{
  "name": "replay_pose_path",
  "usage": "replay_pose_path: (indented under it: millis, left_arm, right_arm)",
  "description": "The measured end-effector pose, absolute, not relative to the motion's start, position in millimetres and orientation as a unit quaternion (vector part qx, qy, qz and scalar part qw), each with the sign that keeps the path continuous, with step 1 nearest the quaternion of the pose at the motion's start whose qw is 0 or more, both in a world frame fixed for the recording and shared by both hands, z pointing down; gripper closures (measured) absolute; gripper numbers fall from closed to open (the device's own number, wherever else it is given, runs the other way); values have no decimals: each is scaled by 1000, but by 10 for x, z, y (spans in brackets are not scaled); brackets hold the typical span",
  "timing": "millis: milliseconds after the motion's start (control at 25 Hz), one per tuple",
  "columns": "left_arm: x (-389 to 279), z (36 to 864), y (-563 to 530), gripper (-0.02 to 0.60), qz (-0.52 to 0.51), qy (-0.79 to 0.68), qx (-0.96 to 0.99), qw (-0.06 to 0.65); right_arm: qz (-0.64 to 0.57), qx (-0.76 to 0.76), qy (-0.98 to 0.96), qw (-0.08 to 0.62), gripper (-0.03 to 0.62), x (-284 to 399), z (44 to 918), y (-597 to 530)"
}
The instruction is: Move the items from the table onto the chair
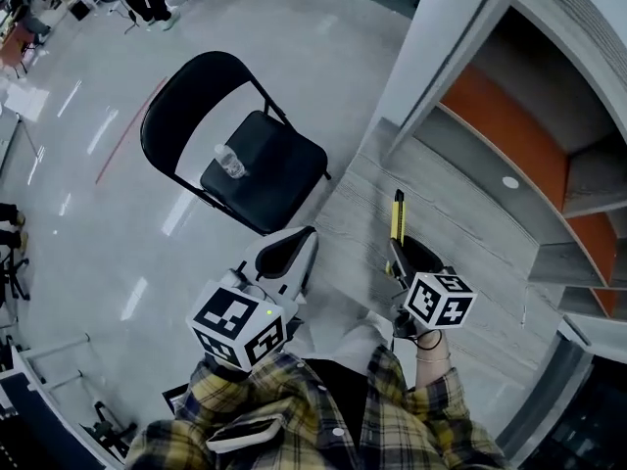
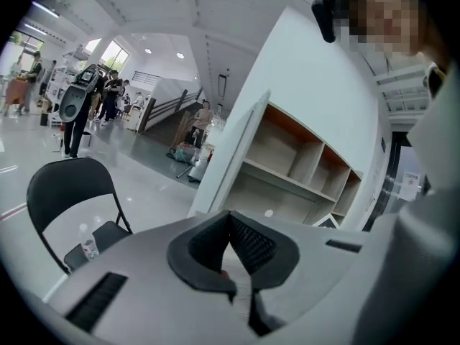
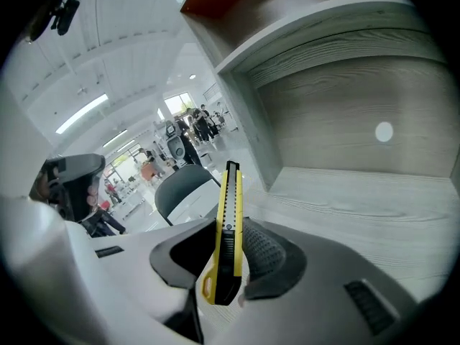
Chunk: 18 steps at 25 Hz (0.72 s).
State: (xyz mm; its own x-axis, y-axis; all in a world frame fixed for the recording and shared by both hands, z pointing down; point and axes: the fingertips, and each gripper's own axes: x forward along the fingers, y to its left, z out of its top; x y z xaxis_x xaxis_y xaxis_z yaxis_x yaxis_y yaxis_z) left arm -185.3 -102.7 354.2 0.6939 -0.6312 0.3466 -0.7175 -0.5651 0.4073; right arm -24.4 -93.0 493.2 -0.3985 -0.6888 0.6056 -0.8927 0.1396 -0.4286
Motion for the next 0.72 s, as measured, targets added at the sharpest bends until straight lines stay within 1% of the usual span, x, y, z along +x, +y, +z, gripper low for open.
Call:
replay_pose_path:
  millis: [160, 360, 720]
  left_arm:
    - [-2426, 3691, -1330, 577, 85, -385, 876, 278]
    - [-3058, 4079, -1540, 577, 94, -403, 855, 311]
    - [-3845, 4752, -1644, 577, 88, -466, 802, 363]
  right_arm:
    - [383, 513, -756, 139, 468, -976, 5005, -1359]
    - [404, 468, -770, 158, 468, -1898, 5369, -1813]
    - [453, 389, -775, 204, 468, -3138, 6196, -2159]
